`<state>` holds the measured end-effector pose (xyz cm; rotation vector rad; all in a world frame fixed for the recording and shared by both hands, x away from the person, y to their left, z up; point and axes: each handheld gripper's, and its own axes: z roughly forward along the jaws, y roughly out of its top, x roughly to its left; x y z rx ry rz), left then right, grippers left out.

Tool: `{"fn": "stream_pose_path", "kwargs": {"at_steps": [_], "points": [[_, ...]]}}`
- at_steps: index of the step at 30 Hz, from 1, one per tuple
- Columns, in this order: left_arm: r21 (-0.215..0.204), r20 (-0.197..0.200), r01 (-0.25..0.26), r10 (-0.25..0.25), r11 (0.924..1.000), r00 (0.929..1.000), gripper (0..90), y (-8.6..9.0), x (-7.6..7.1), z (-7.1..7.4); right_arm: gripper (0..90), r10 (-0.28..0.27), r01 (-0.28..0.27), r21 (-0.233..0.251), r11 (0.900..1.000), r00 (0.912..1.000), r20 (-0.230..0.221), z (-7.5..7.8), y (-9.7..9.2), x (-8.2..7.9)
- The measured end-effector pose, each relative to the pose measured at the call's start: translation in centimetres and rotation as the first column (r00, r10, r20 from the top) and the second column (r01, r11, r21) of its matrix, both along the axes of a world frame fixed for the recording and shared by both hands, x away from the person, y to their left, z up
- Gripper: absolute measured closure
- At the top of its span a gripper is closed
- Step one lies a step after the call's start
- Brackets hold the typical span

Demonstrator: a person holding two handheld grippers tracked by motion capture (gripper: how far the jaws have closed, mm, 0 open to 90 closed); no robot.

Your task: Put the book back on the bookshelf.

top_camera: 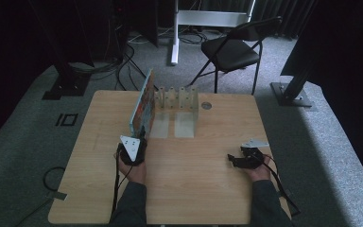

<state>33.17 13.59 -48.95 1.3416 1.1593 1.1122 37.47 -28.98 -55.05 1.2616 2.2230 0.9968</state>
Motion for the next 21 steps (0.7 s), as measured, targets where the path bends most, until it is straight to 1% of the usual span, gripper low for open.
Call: {"fn": "stream_pose_path", "kwargs": {"at_steps": [3, 10, 21], "points": [[-0.012, -0.001, 0.0, 0.0, 0.9999, 1.0, 80.8, 0.1, 0.0, -0.1, 25.2, 0.0, 0.0, 0.0, 1.0, 1.0, 0.0, 0.0, 0.0, 0.0], [-0.018, -0.006, 0.002, -0.002, 0.9998, 1.0, 80.7, 0.4, -0.2, -0.2, 25.2, 0.0, 0.0, -0.001, 1.0, 1.0, 0.0, 0.0, 0.0, 0.0], [-0.046, -0.025, 0.003, -0.005, 0.9989, 0.9997, 80.5, 1.1, -0.3, -0.5, 25.2, 0.0, 0.0, -0.001, 1.0, 1.0, 0.0, 0.0, 0.0, 0.0]]}}
